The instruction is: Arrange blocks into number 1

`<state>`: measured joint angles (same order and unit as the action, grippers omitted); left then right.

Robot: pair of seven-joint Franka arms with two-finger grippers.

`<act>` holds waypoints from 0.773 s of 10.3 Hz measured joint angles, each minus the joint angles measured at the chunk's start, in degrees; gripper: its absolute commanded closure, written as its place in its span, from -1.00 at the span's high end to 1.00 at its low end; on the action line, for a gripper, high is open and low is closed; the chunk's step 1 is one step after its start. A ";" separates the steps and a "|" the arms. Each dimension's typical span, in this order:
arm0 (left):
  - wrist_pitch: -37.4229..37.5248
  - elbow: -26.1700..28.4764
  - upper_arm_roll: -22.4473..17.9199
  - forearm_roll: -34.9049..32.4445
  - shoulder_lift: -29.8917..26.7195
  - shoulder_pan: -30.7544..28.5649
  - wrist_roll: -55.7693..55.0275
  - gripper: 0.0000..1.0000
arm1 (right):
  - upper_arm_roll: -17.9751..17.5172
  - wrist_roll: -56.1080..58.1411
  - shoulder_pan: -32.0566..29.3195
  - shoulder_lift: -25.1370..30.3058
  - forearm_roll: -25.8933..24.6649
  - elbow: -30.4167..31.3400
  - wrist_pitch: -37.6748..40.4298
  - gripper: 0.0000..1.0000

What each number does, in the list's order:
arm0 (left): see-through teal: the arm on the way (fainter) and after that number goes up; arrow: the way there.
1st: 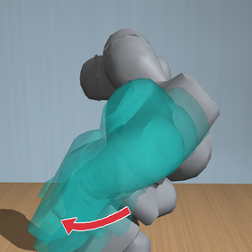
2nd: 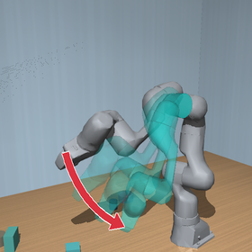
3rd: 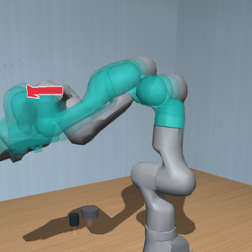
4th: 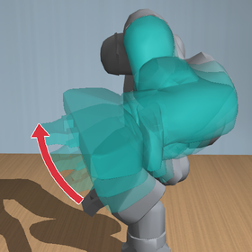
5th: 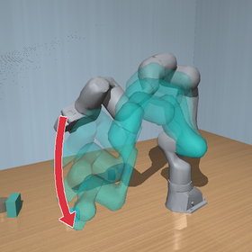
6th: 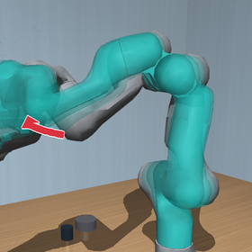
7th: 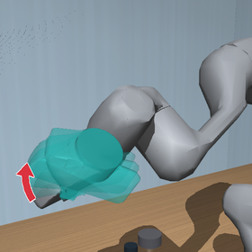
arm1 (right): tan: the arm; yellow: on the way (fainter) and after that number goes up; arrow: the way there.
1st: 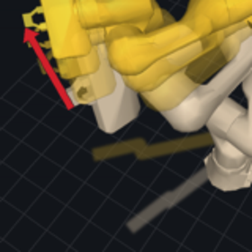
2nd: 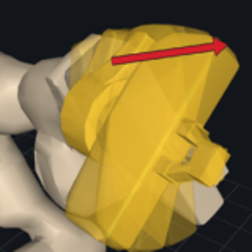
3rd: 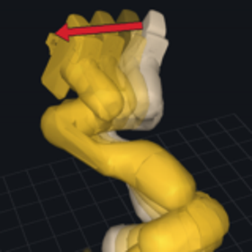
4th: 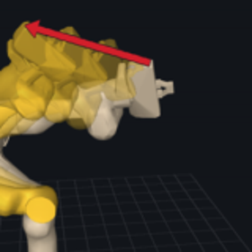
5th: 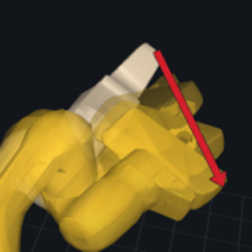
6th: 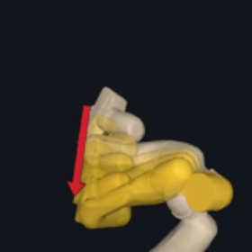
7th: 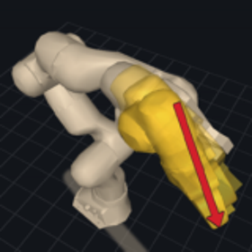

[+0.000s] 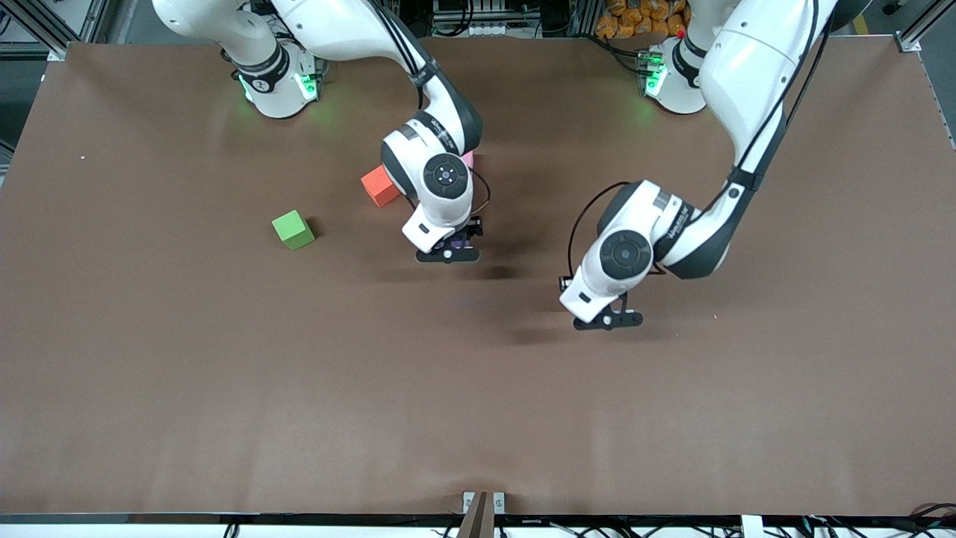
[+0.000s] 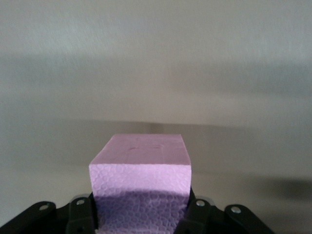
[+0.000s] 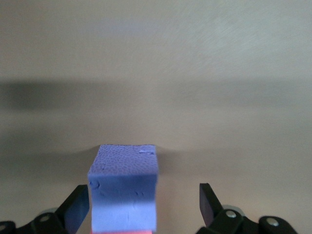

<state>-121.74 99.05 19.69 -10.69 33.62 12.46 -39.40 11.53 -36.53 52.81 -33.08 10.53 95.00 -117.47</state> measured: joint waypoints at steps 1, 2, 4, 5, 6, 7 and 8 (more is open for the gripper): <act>-2.65 4.25 0.52 0.00 -2.35 -0.03 -1.22 -1.00 | 0.13 0.05 -1.88 1.88 0.00 -2.40 4.16 1.00; -4.34 8.14 1.62 0.01 -4.67 -0.12 -2.82 -1.00 | 0.20 0.12 -3.99 3.61 -0.04 -4.66 7.43 1.00; -5.24 13.56 6.94 0.02 -8.03 -0.32 -9.55 -1.00 | 0.38 0.28 -9.09 5.16 -0.07 -8.77 11.75 1.00; -5.35 14.90 10.68 0.03 -8.66 -0.18 -14.52 -1.00 | 0.43 0.55 -11.85 5.28 -0.07 -10.23 12.39 1.00; -5.42 15.76 14.95 0.02 -8.78 0.05 -20.10 -1.00 | 0.63 0.78 -14.21 5.41 -0.10 -11.20 12.81 1.00; -5.48 16.46 19.33 0.03 -8.81 0.31 -25.64 -1.00 | 1.63 0.80 -15.75 5.81 -0.17 -11.97 13.58 1.00; -5.50 17.05 23.30 0.02 -8.82 0.69 -30.67 -1.00 | 4.02 0.87 -16.29 6.62 -0.46 -12.61 14.49 1.00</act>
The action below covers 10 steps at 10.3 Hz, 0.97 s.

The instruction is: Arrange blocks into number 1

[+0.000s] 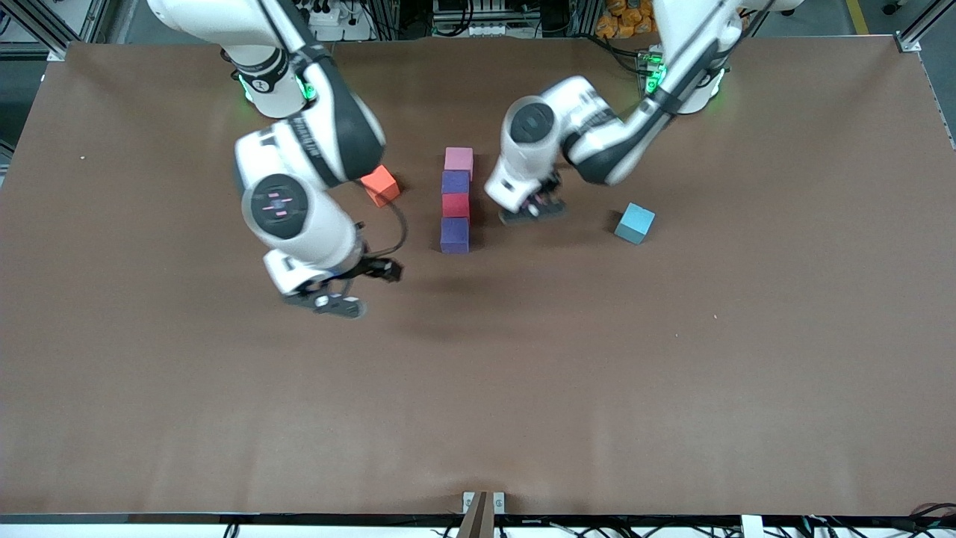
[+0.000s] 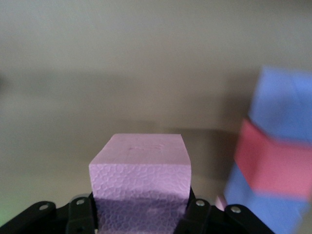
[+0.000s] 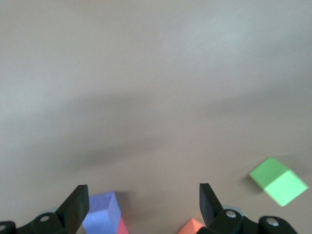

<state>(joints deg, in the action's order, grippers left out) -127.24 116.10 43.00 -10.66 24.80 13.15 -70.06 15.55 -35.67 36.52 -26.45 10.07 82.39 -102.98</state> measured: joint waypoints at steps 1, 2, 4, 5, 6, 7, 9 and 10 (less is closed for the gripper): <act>-0.01 0.41 3.39 0.00 0.07 0.79 -4.70 -1.00 | 2.67 0.92 -0.22 1.42 -1.00 -0.45 1.61 1.00; -0.03 0.68 5.76 0.00 0.12 2.70 -9.40 -1.00 | 4.74 2.60 -0.39 3.31 -3.20 -0.61 3.52 1.00; -0.38 0.80 6.73 0.00 0.15 9.26 -16.83 -1.00 | 8.66 7.23 -0.46 6.31 -4.95 -0.70 4.88 1.00; -1.07 0.81 6.77 0.00 0.17 12.51 -19.63 -1.00 | 10.94 10.64 -0.51 7.51 -4.97 -0.74 5.45 1.00; -2.08 0.81 6.77 0.00 0.24 15.20 -21.64 -1.00 | 13.03 13.73 -0.54 8.65 -4.97 -0.75 6.69 1.00; -3.17 0.82 6.73 0.00 0.40 17.09 -22.82 -1.00 | 14.99 16.55 -0.57 9.83 -4.97 -0.75 8.19 1.00; -5.55 0.92 6.36 -1.65 1.78 18.34 -22.92 -1.00 | 18.19 21.16 -0.64 12.32 -4.96 -0.74 10.44 1.00; -6.43 0.91 5.97 -4.64 3.17 18.23 -22.88 -1.00 | 19.02 22.70 -0.65 13.16 -4.96 -0.73 10.83 1.00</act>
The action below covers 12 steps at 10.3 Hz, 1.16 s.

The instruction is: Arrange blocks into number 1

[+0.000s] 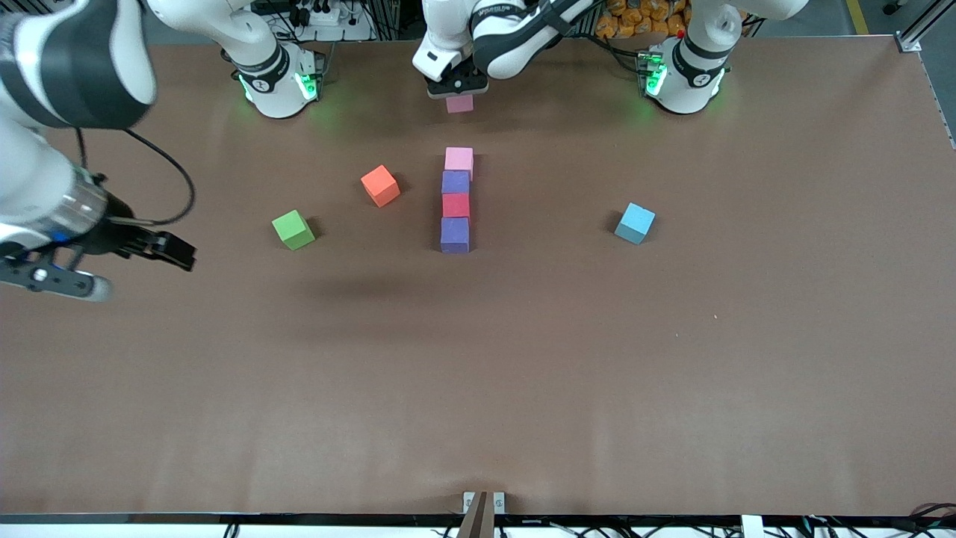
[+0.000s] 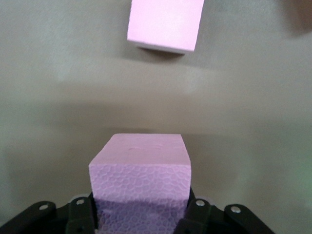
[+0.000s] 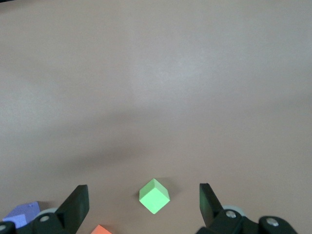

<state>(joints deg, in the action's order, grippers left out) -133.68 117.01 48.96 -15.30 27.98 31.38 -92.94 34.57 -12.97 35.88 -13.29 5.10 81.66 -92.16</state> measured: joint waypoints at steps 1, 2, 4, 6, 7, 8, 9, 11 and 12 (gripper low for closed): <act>-0.67 -0.21 -0.44 -2.40 1.84 -0.21 0.02 -1.00 | 0.21 0.96 0.00 0.62 0.00 0.00 0.55 1.00; -1.15 -0.65 -0.70 -3.65 3.75 -0.41 0.28 -1.00 | 0.20 2.10 0.05 1.10 0.00 0.00 1.45 1.00; -1.29 -1.48 -1.25 -4.81 6.37 -0.46 0.74 -1.00 | 0.20 5.76 0.06 1.41 0.00 0.00 1.92 1.00; -1.30 -2.10 -2.45 -5.23 7.35 -0.43 2.06 -1.00 | -0.23 6.82 -0.33 1.41 0.00 -0.02 1.91 1.00; -1.30 -2.81 -2.91 -5.72 8.15 -0.43 2.79 -1.00 | -2.07 7.11 -2.52 1.52 -0.01 -0.19 1.90 1.00; -1.30 -3.37 -3.39 -6.82 9.01 -0.42 2.94 -1.00 | -5.50 7.82 -6.34 1.83 -0.04 -0.68 1.93 1.00; -1.30 -3.80 -3.73 -8.02 9.77 -0.43 3.07 -1.00 | -9.11 9.41 -10.71 2.35 -0.12 -1.18 2.74 1.00; -1.30 -4.59 -3.90 -9.02 11.01 -0.40 3.68 -1.00 | -14.55 11.55 -18.99 3.15 -0.20 -2.82 5.18 1.00; -1.30 -5.19 -4.30 -9.87 11.39 -0.33 3.78 -1.00 | -17.69 13.24 -23.90 3.76 -0.21 -3.24 5.97 1.00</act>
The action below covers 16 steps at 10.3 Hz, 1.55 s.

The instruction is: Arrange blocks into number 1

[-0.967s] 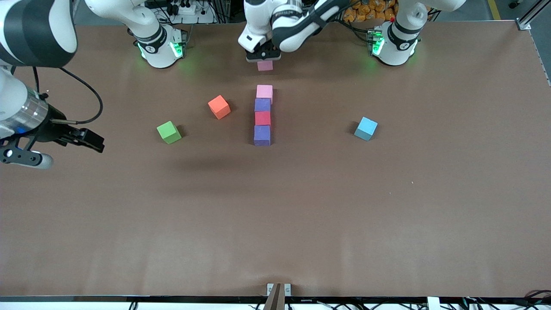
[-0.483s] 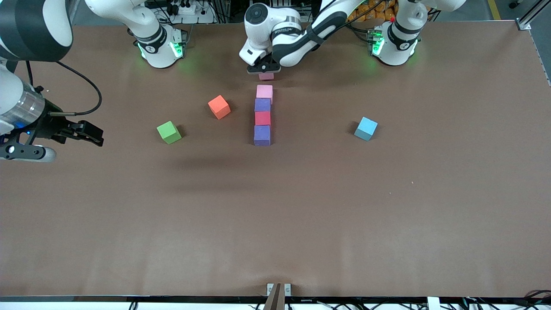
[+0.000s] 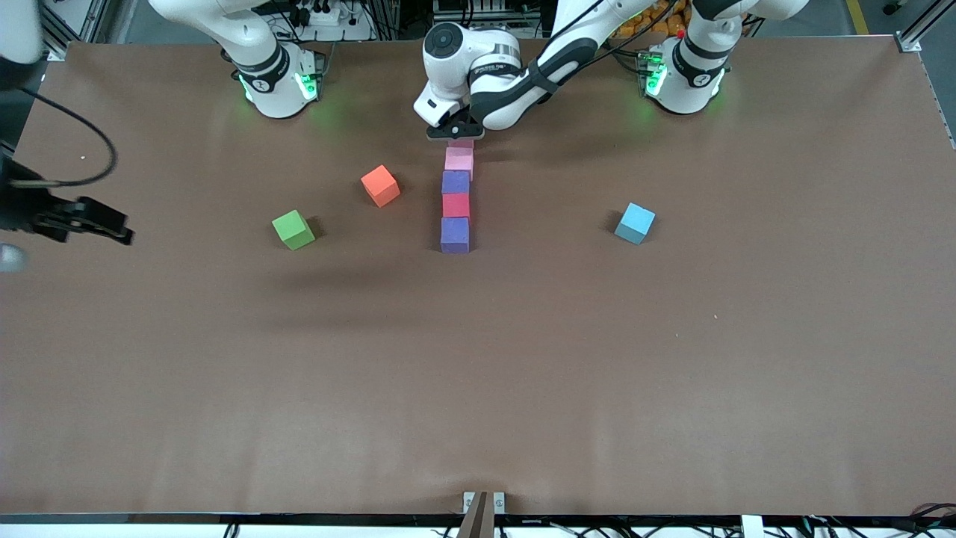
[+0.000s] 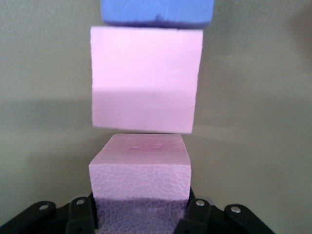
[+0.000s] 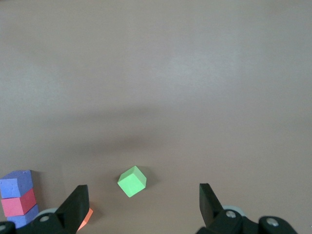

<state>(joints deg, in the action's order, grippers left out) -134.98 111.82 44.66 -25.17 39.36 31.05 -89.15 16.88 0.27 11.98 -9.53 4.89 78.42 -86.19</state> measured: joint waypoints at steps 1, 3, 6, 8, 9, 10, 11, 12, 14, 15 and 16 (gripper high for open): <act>0.00 -0.60 -0.68 -0.23 0.21 0.02 0.74 -1.00 | -3.96 2.76 -5.13 0.78 -0.03 -0.02 0.64 1.00; 0.00 -1.30 -1.24 -0.23 0.70 -0.01 2.10 -1.00 | -7.93 7.30 -11.65 2.47 -0.01 0.70 2.40 1.00; 0.00 -1.52 -1.66 -0.23 0.97 0.06 2.46 -1.00 | -11.53 8.51 -15.86 7.82 -0.08 8.89 -3.54 1.00; 0.00 -1.56 -2.11 -0.23 1.02 0.06 4.05 1.00 | -16.38 4.37 -16.93 10.51 -1.63 12.10 -4.85 1.00; 0.00 -1.58 -2.36 -0.23 1.05 0.05 5.07 1.00 | -17.41 2.88 -16.94 10.98 -2.05 12.52 -4.88 1.00; 0.00 -1.58 -2.49 -0.23 1.09 0.08 5.72 1.00 | -17.56 2.42 -16.99 11.06 -2.23 12.65 -4.88 1.00; 0.00 -1.61 -2.54 -0.23 1.11 0.11 5.82 1.00 | -17.55 2.33 -17.24 11.06 -2.28 12.67 -4.89 1.00; 0.03 -1.79 -2.54 -0.23 1.11 0.12 5.82 1.00 | -17.55 1.48 -17.32 11.06 -2.28 12.67 -4.91 1.00; 1.41 -2.64 -2.46 -0.15 0.65 0.13 5.81 1.00 | -17.73 -1.79 -17.32 11.06 -2.28 12.66 -5.16 1.00; 3.73 -3.62 -2.35 0.50 -0.26 0.14 5.76 1.00 | -17.79 -2.58 -17.32 11.06 -2.28 12.65 -5.26 1.00; 6.92 -5.13 -2.30 1.56 -1.65 0.12 5.76 1.00 | -17.76 -3.02 -17.35 11.06 -2.28 12.65 -5.26 1.00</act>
<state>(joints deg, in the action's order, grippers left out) -128.06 106.69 42.35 -23.62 37.72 31.17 -83.39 -0.88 -2.75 -5.37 1.53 2.60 91.07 -91.45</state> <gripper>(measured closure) 0.000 0.000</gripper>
